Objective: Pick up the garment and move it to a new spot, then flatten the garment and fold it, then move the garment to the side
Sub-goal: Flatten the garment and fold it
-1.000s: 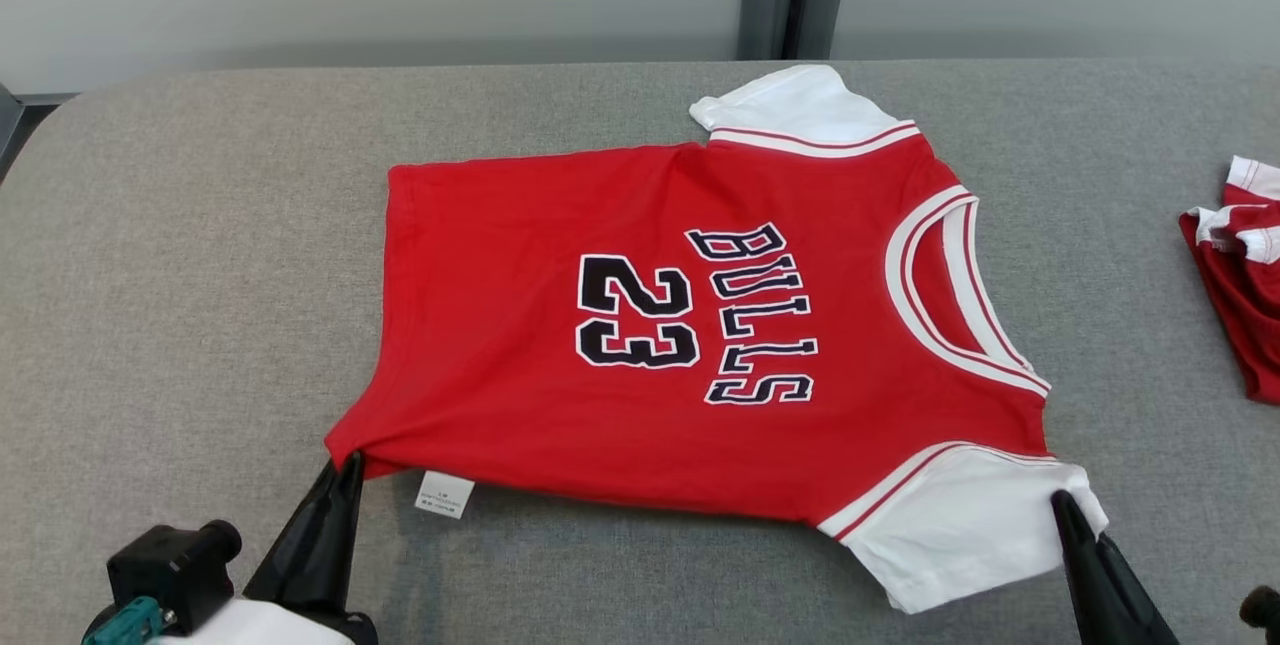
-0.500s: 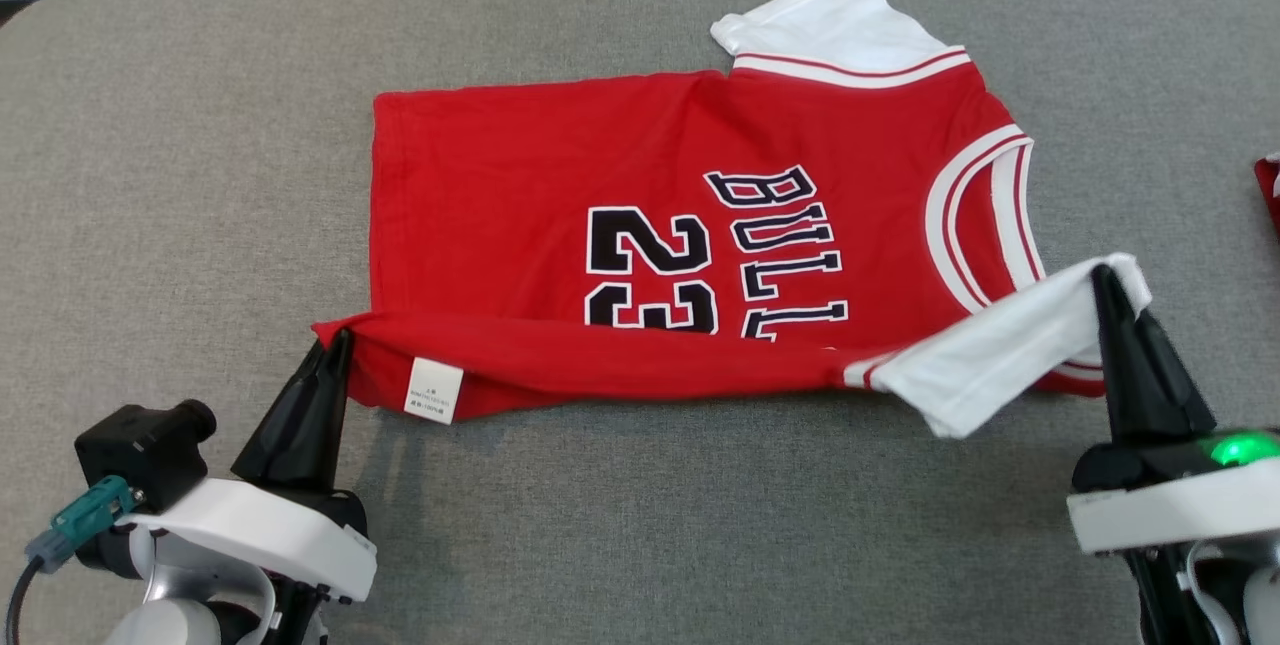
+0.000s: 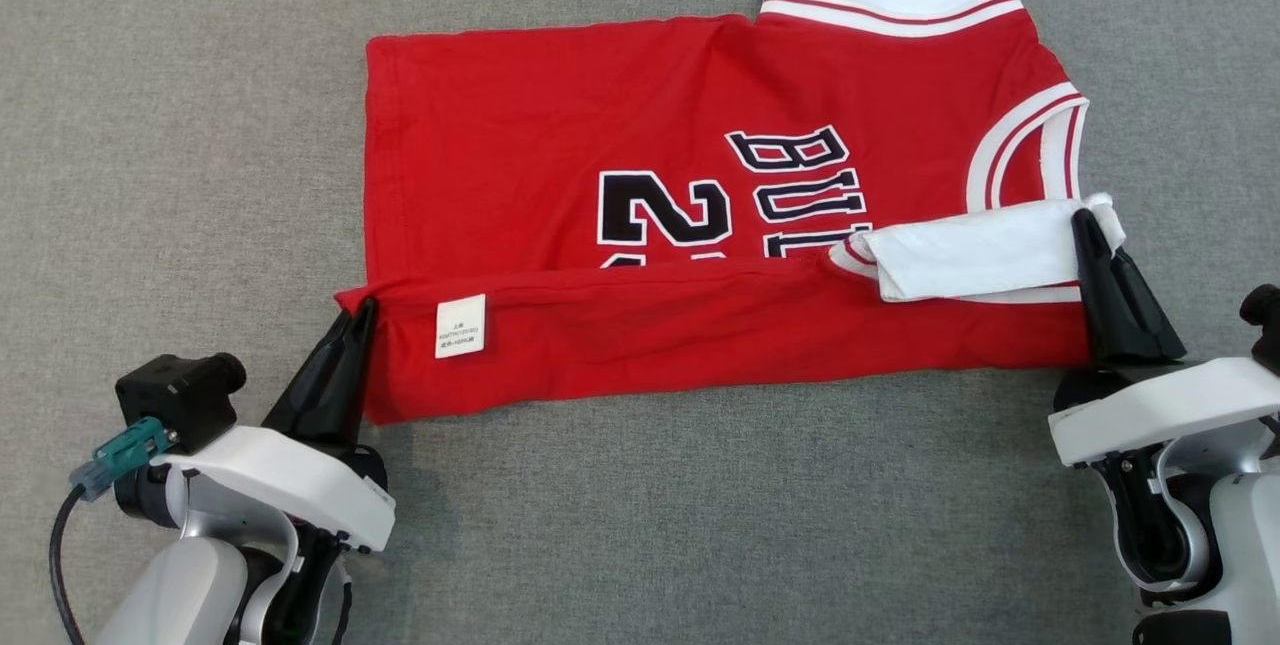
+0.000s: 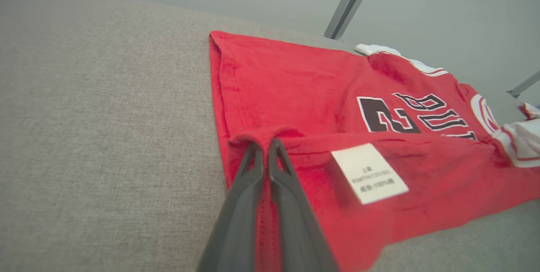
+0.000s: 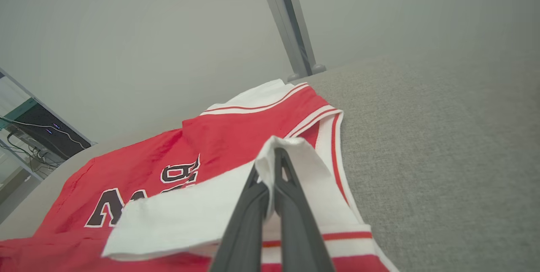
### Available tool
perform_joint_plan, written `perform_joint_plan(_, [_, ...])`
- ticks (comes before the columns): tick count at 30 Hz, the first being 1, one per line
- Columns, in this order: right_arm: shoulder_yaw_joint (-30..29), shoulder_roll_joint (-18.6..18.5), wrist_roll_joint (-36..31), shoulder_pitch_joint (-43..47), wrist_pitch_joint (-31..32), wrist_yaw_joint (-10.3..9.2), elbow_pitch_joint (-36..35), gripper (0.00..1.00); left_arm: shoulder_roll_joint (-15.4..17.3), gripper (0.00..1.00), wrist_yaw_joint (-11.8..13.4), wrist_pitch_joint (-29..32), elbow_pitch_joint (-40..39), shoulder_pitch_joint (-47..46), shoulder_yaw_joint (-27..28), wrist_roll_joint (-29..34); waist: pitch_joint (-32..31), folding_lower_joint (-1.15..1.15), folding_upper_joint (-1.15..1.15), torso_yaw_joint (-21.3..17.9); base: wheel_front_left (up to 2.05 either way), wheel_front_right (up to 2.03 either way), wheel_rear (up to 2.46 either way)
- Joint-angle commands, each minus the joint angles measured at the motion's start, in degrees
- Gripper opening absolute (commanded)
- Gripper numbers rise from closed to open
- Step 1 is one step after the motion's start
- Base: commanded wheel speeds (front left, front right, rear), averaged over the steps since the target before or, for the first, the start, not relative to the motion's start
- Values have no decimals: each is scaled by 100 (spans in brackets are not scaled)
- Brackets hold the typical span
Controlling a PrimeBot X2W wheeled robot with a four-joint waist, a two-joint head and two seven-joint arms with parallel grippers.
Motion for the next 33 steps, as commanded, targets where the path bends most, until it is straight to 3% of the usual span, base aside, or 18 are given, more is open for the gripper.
perform_joint_plan(1, [-57, 14, 19, -35, -76, 4, 131, 0, -18, 0, -92, -61, 189, -156, -26, -10, 25, 0, 0, -9, 0, 0, 0])
perform_joint_plan(9, [-102, 89, 58, -153, -264, 4, 435, 0, -73, 0, -290, -209, 642, -330, -86, -6, 29, 0, 0, -111, 0, 0, 0])
perform_joint_plan(10, [-64, 93, 43, -169, -290, 4, 459, 15, -79, 27, -305, -212, 692, -346, -98, -9, 23, 0, 0, -122, 0, 0, 0])
perform_joint_plan(11, [-32, 96, 24, -164, -302, 4, 481, 67, -93, 100, -310, -230, 746, -356, -102, -20, 11, 0, 0, -129, 0, 0, 0])
perform_joint_plan(12, [-16, 92, -15, -141, -369, 4, 493, 100, -114, 100, -314, -288, 771, -357, -85, -26, -11, 0, 0, -130, 0, 0, 0])
perform_joint_plan(19, [-12, 89, -400, 236, -905, 4, 330, 100, -307, 100, -87, -1100, 729, -144, 235, 144, -232, 0, 0, -143, 0, 0, 0])
perform_joint_plan(24, [-166, 108, -894, 453, -1197, 4, -102, 100, -518, 100, -25, -1303, 301, -15, 730, 499, -427, 0, 0, -154, 0, 0, 0])
perform_joint_plan(29, [-308, 134, -1422, 672, -1172, 4, -558, 100, -789, 100, -253, -1302, -275, 138, 1380, 1218, -621, 0, 0, -165, 0, 0, 0])
perform_joint_plan(33, [-383, 182, -1632, 881, -1004, 3, -767, 100, -862, 100, -506, -1304, -309, 369, 1550, 1630, -726, 0, 0, -188, 0, 0, 0])
